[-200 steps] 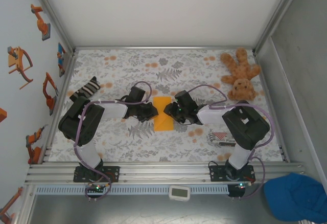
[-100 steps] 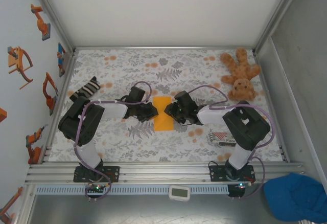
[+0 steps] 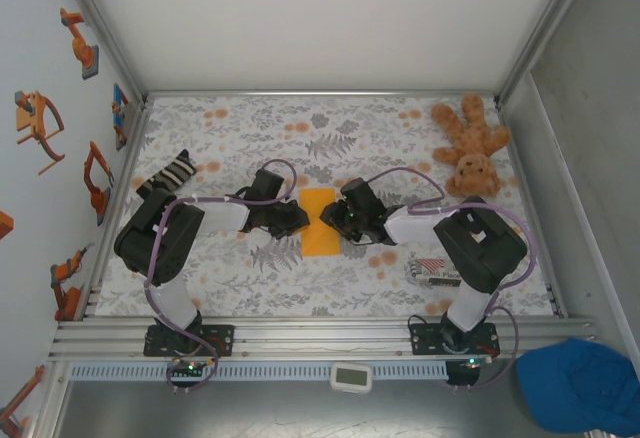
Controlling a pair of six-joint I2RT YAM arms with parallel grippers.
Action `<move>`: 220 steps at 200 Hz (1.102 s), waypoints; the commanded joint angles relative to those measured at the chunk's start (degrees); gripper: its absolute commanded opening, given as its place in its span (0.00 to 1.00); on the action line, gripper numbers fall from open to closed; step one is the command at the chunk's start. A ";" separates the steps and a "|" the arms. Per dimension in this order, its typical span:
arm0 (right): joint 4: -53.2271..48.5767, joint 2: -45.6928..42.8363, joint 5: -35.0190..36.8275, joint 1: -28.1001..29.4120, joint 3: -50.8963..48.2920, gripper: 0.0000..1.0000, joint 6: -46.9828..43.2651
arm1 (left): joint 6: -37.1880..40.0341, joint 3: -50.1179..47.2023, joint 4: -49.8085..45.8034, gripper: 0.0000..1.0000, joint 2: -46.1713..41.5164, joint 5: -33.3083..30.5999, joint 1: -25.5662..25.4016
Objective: Fold a paper plane with a square sheet of paper (pick it up from the middle)
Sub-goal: Pick up the paper from the center of the table.
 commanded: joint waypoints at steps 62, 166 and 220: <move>-0.09 -3.07 3.99 0.40 -2.65 0.40 3.69 | -0.20 -2.09 -3.99 0.13 1.23 -2.29 0.36; 6.01 1.55 0.08 0.40 -2.07 0.33 4.27 | -0.20 -2.47 -3.87 0.13 1.07 -2.20 0.42; 5.36 -2.22 2.38 0.43 -3.43 0.30 2.12 | -0.10 -2.62 -3.93 0.13 0.88 -2.16 0.70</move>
